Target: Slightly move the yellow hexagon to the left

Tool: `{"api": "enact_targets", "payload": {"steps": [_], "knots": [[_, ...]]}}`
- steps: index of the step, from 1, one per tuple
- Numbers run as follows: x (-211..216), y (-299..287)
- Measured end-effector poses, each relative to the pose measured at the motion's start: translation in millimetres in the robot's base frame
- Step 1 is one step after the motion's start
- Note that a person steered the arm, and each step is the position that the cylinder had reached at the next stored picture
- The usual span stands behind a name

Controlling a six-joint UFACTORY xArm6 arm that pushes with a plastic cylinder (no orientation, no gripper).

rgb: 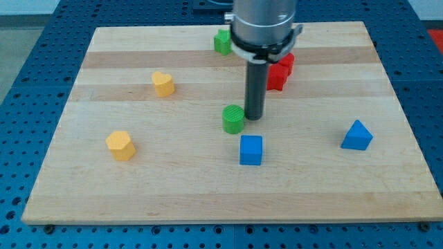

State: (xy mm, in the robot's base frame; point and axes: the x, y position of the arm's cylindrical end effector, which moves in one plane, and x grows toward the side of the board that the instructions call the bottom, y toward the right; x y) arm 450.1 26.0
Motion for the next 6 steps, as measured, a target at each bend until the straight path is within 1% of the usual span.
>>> {"api": "enact_targets", "payload": {"steps": [1, 2, 4, 5, 6], "knots": [[22, 0], [26, -33], [27, -131], [41, -100], [56, -153]]}}
